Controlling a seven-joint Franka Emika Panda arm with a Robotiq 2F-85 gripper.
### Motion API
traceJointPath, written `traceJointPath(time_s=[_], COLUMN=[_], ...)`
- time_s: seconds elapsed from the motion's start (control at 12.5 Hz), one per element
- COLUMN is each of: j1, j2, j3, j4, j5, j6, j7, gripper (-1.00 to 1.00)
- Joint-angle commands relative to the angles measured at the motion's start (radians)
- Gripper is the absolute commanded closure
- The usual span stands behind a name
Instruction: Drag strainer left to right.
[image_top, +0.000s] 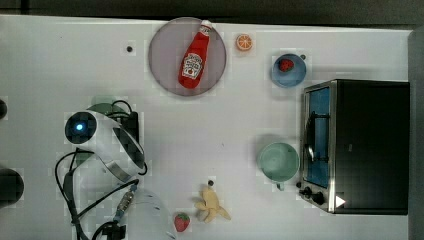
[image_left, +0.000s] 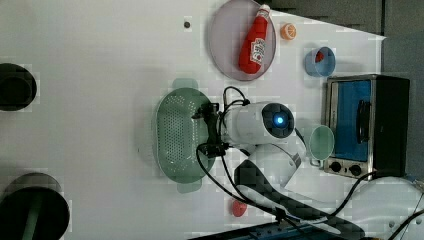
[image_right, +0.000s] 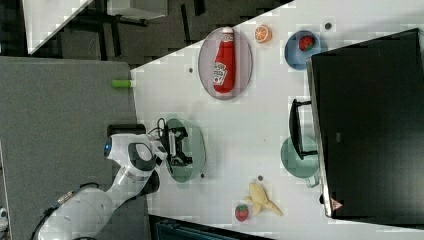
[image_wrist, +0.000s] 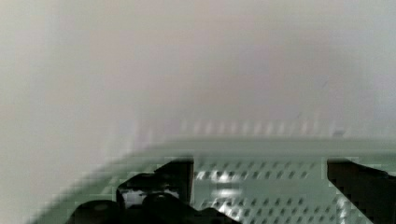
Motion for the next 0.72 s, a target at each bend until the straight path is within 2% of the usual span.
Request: traceJointPath(time_s=[0.08,0.72], j1=[-0.022,-0.095], j2=[-0.029,-0.081], j3=[-0.022,-0.041], j4=[0.015,-0.071], j5=[0.017,0.017], j6=[0.011,0.031], j7=[0.025,-0.039], gripper=[-1.0,-1.0])
